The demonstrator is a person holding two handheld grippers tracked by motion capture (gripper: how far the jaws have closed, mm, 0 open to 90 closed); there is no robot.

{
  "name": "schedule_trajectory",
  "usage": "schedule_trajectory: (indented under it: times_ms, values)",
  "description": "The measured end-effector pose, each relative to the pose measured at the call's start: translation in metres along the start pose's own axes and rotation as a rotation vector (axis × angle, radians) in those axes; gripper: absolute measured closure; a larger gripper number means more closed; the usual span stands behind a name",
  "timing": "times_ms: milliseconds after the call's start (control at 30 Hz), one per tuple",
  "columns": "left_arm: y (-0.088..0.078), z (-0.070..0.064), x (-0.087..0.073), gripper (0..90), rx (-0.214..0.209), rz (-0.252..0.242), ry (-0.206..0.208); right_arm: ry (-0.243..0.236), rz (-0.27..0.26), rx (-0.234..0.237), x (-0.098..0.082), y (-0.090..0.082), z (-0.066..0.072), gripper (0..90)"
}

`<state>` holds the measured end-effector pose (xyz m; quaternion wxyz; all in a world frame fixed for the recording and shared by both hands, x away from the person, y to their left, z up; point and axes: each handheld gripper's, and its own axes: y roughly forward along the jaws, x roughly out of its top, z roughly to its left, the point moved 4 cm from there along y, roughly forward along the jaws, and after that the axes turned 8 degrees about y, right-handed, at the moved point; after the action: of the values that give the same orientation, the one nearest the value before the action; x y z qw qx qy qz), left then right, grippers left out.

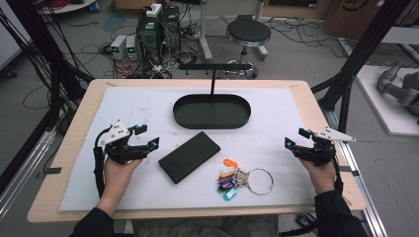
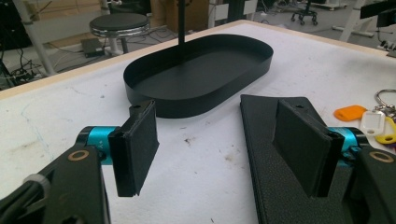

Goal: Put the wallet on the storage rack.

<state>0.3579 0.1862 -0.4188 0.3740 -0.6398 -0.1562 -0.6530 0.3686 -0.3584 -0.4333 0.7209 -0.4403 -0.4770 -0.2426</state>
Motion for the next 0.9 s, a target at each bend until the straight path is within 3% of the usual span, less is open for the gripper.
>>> schedule_trajectory:
  times_ms: [200, 400, 600, 900]
  values:
    - [0.004, -0.006, 0.002, 30.8, 0.005, -0.001, 0.039, 0.006, 0.008, -0.004, -0.001, 0.003, -0.003, 25.1]
    - [0.008, -0.018, 0.008, 30.3, -0.032, -0.006, 0.055, 0.0, 0.006, -0.008, -0.001, 0.003, -0.003, 25.1]
    - [0.01, -0.03, 0.019, 29.4, -0.034, 0.016, 0.117, 0.003, 0.003, -0.014, 0.0, 0.002, -0.003, 25.1]
    - [0.0, -0.051, 0.015, 29.4, -0.063, 0.023, 0.125, -0.002, 0.001, -0.021, 0.0, 0.002, -0.003, 25.1]
